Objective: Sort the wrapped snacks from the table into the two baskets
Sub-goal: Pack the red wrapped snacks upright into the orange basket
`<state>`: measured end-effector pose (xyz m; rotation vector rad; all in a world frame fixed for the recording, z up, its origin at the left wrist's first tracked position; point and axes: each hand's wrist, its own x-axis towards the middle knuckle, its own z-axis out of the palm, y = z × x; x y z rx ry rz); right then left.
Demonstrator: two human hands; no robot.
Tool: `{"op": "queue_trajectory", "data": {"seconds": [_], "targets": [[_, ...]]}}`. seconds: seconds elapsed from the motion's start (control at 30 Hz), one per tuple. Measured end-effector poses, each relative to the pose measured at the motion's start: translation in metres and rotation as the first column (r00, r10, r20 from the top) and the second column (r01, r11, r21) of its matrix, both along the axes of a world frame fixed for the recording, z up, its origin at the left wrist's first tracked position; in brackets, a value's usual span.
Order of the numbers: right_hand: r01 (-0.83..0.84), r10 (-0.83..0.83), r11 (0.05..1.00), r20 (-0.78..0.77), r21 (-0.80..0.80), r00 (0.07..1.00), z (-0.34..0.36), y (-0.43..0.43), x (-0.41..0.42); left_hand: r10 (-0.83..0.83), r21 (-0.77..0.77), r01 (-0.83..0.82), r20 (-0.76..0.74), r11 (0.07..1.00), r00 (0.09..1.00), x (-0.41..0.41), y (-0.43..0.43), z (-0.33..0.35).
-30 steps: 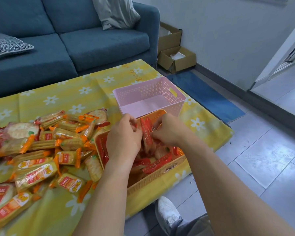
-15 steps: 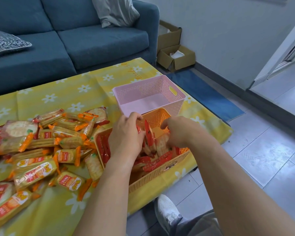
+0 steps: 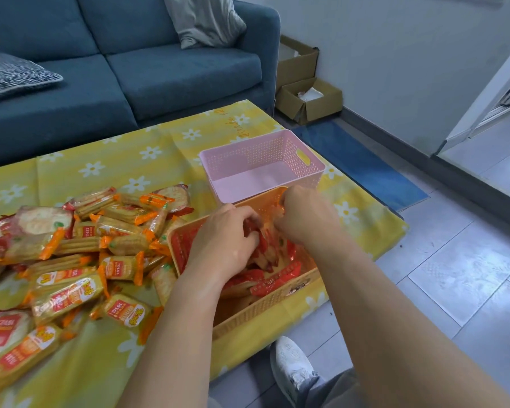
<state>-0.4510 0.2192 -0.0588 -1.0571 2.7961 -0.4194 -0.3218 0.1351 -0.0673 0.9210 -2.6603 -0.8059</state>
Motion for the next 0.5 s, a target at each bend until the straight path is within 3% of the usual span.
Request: {"op": "queue_trajectory", "data": {"seconds": [0.13,0.3,0.4,0.5], "targets": [[0.011,0.018,0.992,0.23,-0.124,0.973,0.003,-0.011,0.006,-0.083,0.059,0.074,0.169,0.996,0.982,0.013,0.003,0.015],[0.049,0.02,0.987,0.414,-0.156,0.91,0.005,-0.005,-0.002,-0.203,0.142,0.162,0.365,0.977,0.909,0.023,0.004,0.021],[0.073,0.029,0.976,0.458,-0.204,0.888,0.009,0.004,-0.007,-0.232,0.137,0.189,0.479,0.972,0.847,0.025,0.008,0.023],[0.102,0.042,0.954,0.466,-0.281,0.884,0.012,0.014,-0.014,-0.192,0.06,0.186,0.459,0.981,0.867,0.025,0.009,0.026]]}}
